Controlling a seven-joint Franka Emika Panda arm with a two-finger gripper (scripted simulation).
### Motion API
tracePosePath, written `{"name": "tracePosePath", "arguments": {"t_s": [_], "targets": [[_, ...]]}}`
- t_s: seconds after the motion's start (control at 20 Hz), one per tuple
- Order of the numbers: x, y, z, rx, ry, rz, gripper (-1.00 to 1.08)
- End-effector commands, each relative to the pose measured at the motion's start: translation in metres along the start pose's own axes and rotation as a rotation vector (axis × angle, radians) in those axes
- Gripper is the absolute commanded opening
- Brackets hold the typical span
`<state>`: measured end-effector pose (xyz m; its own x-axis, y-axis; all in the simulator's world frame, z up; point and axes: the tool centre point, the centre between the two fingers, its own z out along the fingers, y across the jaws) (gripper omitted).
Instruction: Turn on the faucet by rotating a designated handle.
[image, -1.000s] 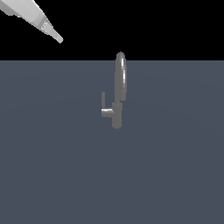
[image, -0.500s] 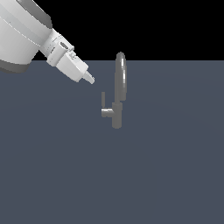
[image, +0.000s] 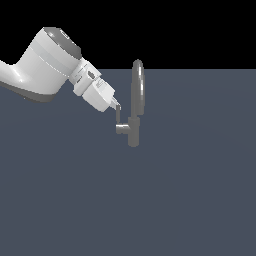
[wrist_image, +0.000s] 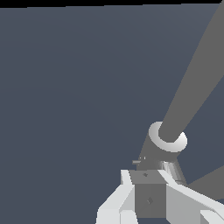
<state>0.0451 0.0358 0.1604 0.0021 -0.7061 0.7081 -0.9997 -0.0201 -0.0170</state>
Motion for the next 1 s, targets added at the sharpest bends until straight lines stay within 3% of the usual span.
{"name": "tracePosePath", "arguments": {"t_s": [0.0, 0.95], "targets": [[-0.001, 0.000, 0.002, -0.002, -0.001, 0.002, -1.00], [0.007, 0.046, -0.006, -0.002, -0.001, 0.002, -1.00]]}}
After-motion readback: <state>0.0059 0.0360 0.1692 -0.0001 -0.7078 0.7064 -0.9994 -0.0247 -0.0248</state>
